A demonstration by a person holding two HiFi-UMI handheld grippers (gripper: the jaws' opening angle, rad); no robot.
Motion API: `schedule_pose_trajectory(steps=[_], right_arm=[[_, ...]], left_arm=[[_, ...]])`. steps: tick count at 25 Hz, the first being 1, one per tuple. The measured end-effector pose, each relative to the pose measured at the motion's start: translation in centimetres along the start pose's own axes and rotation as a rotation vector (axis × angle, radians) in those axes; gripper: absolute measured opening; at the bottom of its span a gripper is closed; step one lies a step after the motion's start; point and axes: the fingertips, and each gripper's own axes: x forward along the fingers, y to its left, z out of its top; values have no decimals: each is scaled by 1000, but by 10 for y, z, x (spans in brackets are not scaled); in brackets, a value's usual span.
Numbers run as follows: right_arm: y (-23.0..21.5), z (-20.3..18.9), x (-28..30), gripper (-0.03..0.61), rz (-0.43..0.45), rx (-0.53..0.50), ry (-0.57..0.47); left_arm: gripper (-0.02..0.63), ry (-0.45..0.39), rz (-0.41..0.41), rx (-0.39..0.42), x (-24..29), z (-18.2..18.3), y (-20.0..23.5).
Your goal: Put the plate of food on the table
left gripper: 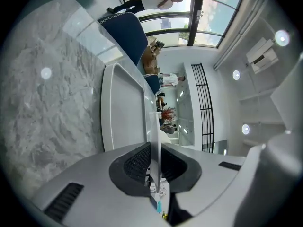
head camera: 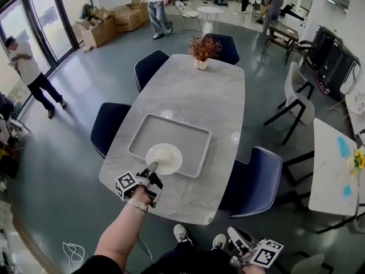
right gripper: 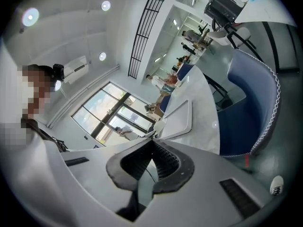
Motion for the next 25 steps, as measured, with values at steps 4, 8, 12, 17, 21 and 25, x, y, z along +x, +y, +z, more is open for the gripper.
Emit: schedule_pose_trajectory(steps=[4, 8, 12, 17, 21, 25], right_arm=[[-3, -3, -6, 11, -32, 15, -26], [-11, -8, -13, 11, -56, 52, -46], [-17, -10, -17, 11, -72, 73, -63], [-21, -8, -22, 11, -82, 89, -95], [-25, -7, -23, 11, -96, 101, -103], [-29, -3, -29, 11, -115, 66, -111]], left_arm=[[37, -5, 54, 0, 28, 17, 12], [37, -18, 89, -9, 53, 29, 23], [38, -25, 132, 4, 77, 37, 30], [38, -28, 185, 17, 95, 41, 37], [38, -20, 207, 33, 106, 43, 38], [38, -12, 222, 48, 113, 44, 39]])
